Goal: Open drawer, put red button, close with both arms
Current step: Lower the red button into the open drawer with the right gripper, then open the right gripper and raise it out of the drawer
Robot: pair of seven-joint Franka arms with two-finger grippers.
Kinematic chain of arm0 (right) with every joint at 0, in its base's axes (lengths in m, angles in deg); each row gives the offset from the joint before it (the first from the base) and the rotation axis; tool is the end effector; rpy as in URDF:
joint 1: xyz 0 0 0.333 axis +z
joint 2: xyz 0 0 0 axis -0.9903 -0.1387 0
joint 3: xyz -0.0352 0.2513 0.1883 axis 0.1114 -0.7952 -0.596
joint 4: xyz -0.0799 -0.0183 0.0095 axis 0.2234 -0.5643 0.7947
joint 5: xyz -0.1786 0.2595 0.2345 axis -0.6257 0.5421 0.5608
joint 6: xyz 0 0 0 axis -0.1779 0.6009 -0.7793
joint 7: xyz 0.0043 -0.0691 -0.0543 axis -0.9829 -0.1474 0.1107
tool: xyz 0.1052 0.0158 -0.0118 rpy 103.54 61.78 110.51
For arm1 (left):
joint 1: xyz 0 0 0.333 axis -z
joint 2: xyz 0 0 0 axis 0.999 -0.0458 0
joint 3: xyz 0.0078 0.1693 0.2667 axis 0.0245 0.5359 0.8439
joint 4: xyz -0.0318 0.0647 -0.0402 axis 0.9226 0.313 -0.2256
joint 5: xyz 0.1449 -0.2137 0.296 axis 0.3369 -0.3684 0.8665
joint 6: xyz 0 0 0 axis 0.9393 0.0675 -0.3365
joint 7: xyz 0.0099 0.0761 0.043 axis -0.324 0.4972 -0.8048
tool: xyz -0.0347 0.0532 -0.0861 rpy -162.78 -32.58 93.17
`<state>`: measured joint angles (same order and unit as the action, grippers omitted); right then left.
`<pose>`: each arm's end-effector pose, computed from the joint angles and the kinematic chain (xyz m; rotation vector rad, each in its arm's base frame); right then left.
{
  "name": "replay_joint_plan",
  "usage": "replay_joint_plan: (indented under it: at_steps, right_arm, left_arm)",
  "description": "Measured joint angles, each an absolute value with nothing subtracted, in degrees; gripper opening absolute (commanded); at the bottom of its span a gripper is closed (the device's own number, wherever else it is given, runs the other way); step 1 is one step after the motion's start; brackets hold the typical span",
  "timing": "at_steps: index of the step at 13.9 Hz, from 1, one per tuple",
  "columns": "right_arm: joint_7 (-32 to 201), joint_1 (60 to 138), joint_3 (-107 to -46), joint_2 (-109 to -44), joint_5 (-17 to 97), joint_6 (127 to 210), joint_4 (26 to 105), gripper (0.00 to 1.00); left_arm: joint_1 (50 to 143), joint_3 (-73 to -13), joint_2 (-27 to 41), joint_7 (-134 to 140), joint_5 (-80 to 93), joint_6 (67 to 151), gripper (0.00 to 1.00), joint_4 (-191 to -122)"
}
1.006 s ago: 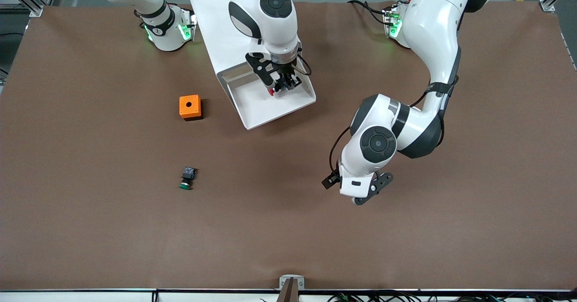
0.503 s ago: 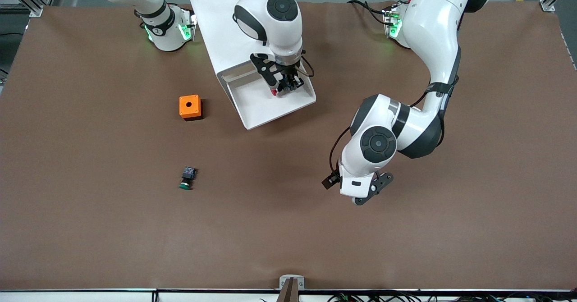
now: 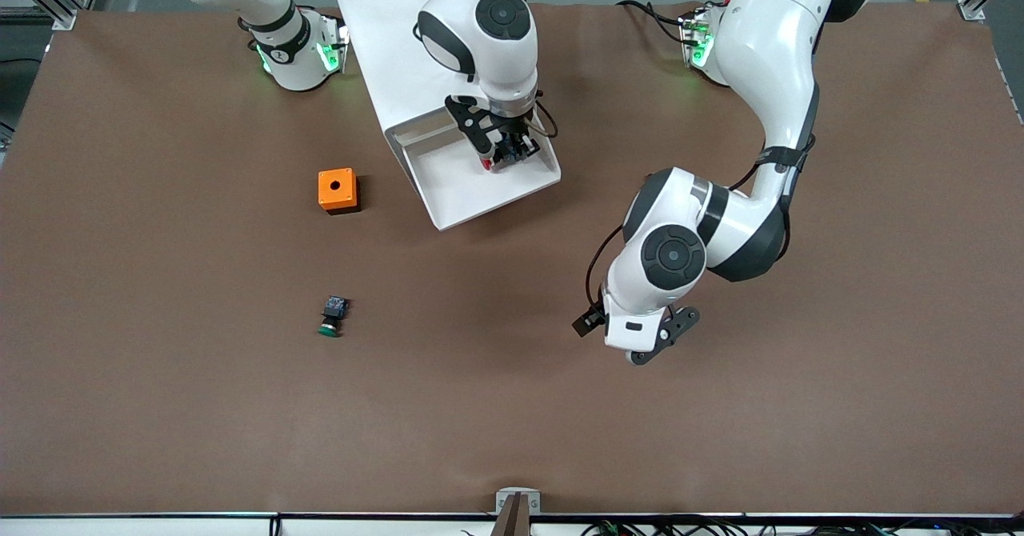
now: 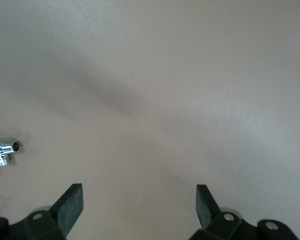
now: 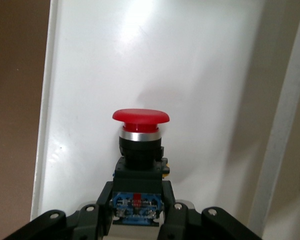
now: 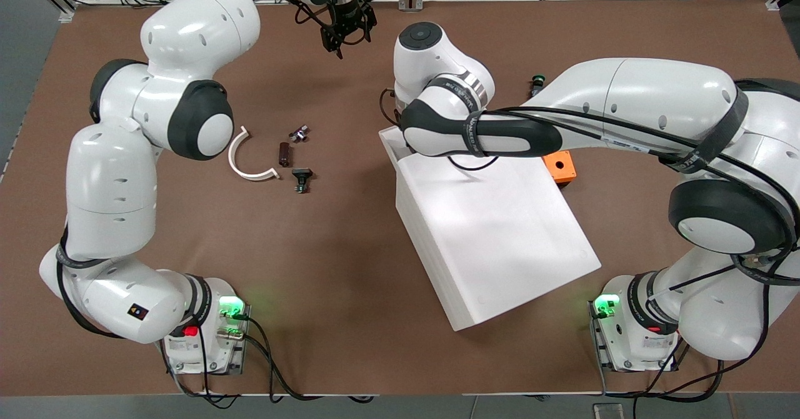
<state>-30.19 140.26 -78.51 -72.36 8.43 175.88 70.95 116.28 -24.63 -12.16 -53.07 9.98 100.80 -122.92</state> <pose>0.3587 0.5223 0.3556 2.7568 -1.4952 -0.0869 0.6586 -0.3690 0.3351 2.9438 0.9532 -0.1226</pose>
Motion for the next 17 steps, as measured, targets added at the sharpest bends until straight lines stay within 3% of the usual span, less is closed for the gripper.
replay_joint_plan:
  at_steps: [1, 9, 17]
  right_arm:
    - [-30.2, 140.3, -78.5, -72.4, 8.4, 175.9, 70.9, 1.00]
    - [-29.4, 140.6, -77.8, -73.1, 4.2, 175.8, 69.2, 1.00]
    - [-11.4, 132.5, -76.7, -73.0, 4.1, 163.7, 60.7, 1.00]
  left_arm:
    - [116.3, -24.6, -12.2, -53.1, 10.0, 100.8, 0.99, -122.9]
    - [116.2, -24.6, -12.2, -53.1, 10.0, 100.8, 0.99, -122.9]
    - [116.4, -25.4, -12.2, -53.1, 10.0, 100.8, 0.99, -122.9]
